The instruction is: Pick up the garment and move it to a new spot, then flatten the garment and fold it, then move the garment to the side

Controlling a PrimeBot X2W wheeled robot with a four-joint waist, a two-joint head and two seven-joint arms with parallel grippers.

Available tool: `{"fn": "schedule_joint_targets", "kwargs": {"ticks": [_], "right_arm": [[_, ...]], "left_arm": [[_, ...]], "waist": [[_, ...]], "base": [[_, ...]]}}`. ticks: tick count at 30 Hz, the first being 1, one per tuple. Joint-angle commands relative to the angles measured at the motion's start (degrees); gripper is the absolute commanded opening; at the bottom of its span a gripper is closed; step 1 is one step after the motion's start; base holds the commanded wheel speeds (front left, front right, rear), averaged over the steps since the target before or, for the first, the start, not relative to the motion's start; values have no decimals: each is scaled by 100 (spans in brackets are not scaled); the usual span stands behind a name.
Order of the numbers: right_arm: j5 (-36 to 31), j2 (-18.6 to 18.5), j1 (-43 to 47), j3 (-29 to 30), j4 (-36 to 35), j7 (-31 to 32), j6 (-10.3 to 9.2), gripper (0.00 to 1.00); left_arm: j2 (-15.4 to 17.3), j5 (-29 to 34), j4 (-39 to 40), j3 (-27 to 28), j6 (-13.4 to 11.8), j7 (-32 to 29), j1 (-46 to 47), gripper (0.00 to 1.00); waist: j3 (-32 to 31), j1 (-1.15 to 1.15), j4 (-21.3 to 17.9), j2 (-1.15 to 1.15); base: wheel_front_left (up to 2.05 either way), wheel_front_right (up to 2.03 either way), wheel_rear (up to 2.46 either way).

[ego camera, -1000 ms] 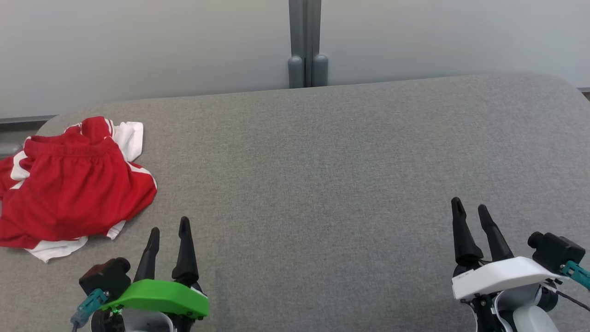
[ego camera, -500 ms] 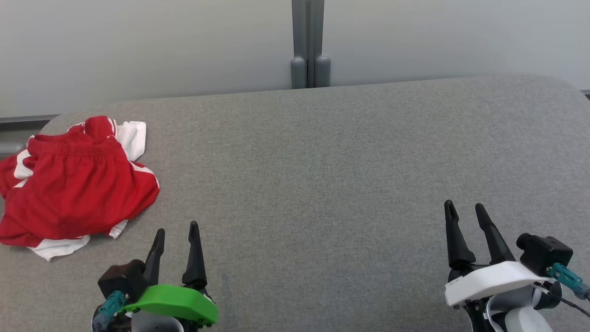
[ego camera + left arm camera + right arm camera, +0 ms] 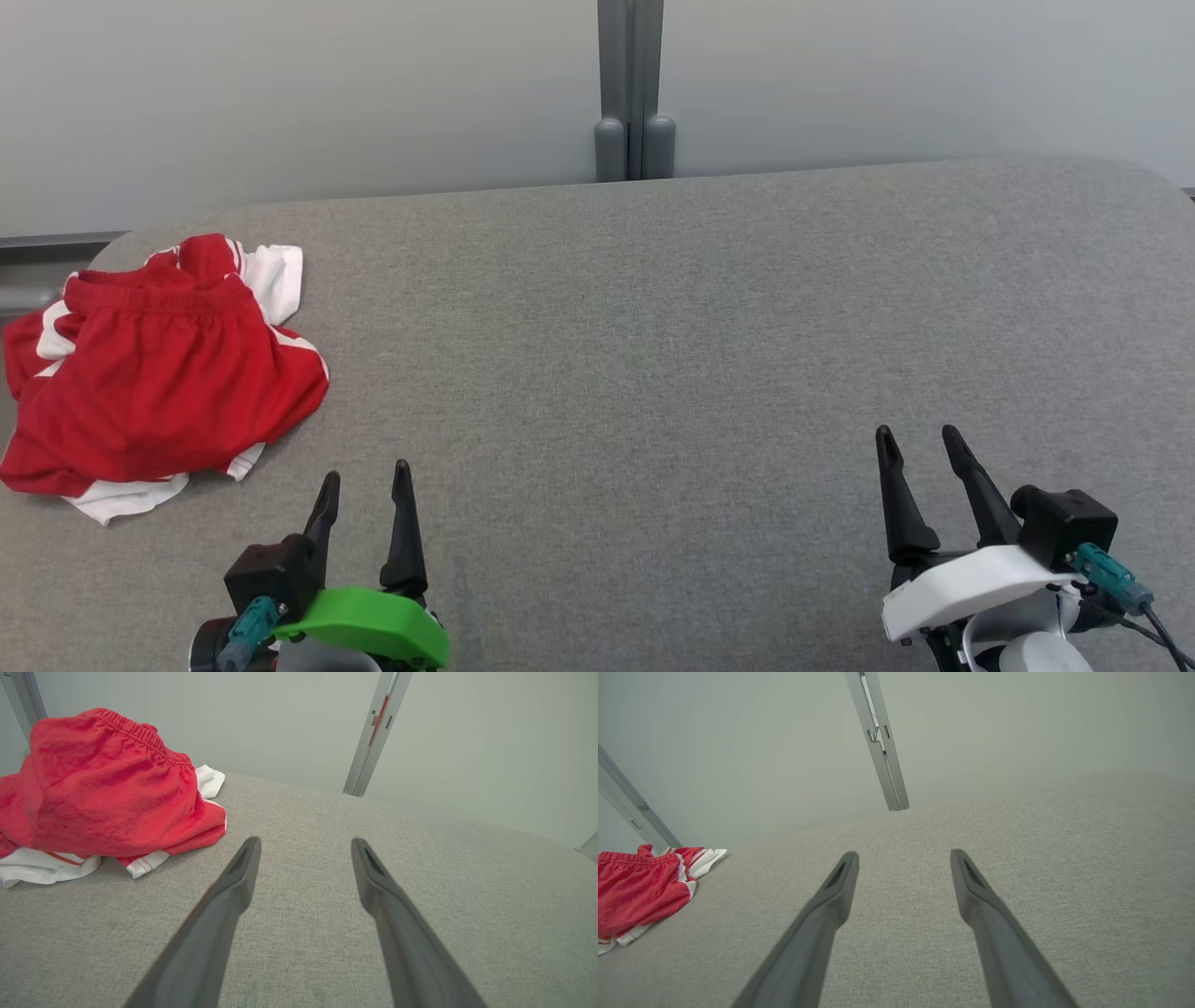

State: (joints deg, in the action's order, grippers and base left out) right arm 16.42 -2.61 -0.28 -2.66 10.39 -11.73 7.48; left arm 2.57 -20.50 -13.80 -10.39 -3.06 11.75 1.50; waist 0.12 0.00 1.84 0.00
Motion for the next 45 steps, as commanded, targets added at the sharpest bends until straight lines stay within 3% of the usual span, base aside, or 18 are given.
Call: {"fn": "schedule_joint_targets", "kwargs": {"ticks": [1, 30, 45], "right_arm": [[-141, -31, 16, -12, 3, -58, 1, 100], [-1122, -39, 36, -77, 102, -355, 2, 100], [-1039, -38, 68, -50, 63, -352, 1, 100]], "left_arm": [[38, 126, -19, -11, -46, 56, 0, 100], [49, 767, -176, -225, -95, 362, 32, 100], [48, 685, -259, -214, -100, 350, 69, 100]], "waist": [[0, 0, 5, 0], [-13, 0, 55, 0], [-22, 0, 56, 0]], "base": [[0, 0, 0], [0, 0, 0], [0, 0, 0]]}}
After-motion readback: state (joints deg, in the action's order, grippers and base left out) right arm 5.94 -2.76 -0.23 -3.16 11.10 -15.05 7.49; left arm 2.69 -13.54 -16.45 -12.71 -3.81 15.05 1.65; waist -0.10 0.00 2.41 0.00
